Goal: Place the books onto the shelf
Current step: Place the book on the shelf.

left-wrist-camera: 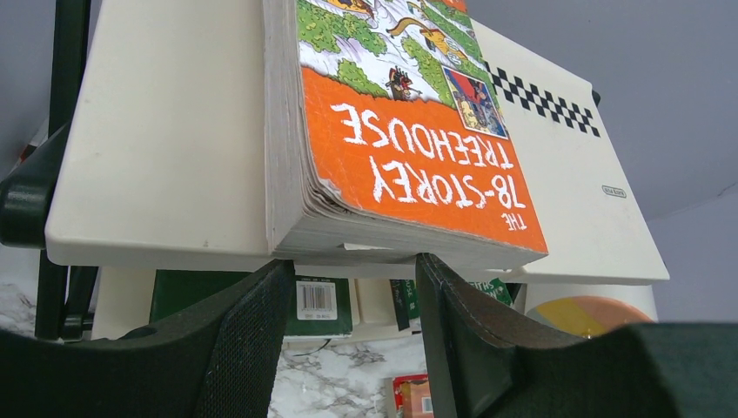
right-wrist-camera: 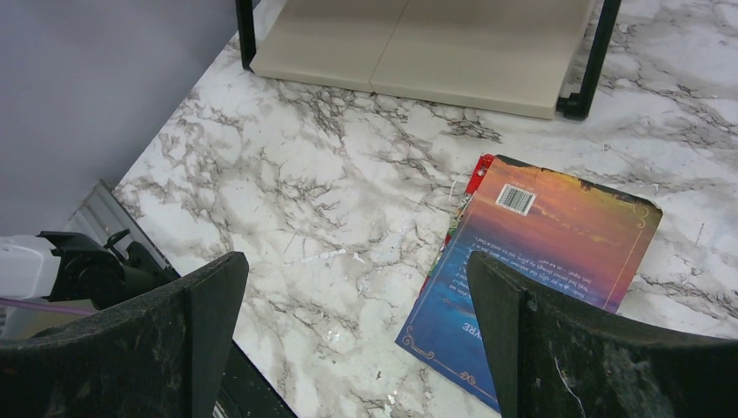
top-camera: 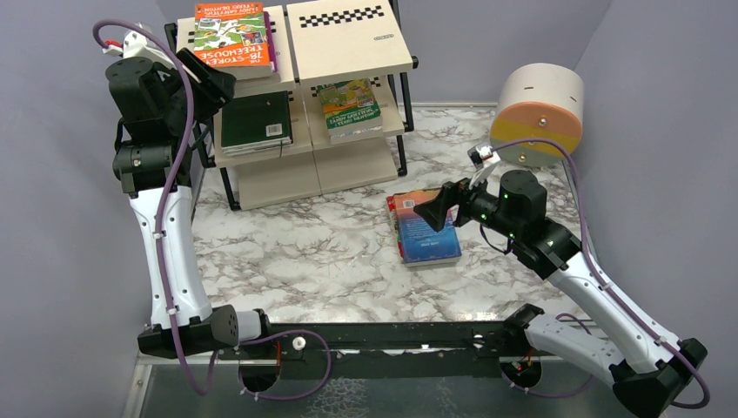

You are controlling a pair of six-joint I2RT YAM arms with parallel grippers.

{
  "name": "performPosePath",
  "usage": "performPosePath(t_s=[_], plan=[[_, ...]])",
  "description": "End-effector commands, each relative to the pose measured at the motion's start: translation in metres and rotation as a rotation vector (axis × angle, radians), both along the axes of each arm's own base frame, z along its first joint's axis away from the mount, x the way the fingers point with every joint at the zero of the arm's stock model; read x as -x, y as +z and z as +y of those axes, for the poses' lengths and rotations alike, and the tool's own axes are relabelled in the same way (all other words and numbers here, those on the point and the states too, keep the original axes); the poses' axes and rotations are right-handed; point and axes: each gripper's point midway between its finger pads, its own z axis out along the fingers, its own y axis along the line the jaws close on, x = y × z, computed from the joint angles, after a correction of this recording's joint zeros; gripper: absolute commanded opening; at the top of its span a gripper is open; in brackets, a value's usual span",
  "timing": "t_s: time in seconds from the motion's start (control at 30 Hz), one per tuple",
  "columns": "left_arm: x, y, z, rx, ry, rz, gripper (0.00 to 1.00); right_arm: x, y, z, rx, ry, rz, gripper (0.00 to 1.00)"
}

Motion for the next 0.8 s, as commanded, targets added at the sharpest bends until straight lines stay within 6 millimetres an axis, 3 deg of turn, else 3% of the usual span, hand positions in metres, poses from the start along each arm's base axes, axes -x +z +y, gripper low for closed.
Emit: performPosePath(t_s=[0.0,0.23,0.37,0.5,0.67,0.77], plan=[[-0.009,0.001,0.004,0.007,0.011,-0.014,0.47,-0.005,0.018,0.000,-0.020,-0.020,-0.039,0.95],[-0.007,0.002,0.004,0.006,0.009,-0.018,0.47,-0.006,0.017,0.001,-0.018,-0.015,-0.037,0.95],[0.004,0.000,0.001,0.004,0.006,-0.020,0.47,-0.004,0.014,0.001,-0.018,-0.008,-0.036,0.95],[0.025,-0.007,-0.007,0.008,-0.018,-0.004,0.47,-0.002,0.013,0.001,-0.012,-0.002,-0.043,0.95],[0.069,-0.018,-0.030,0.051,-0.089,-0.010,0.47,-0.007,0.009,-0.004,0.008,-0.028,-0.052,0.95],[0.088,-0.036,-0.055,0.114,-0.168,0.013,0.47,-0.011,0.004,-0.008,0.013,-0.074,-0.026,0.95]])
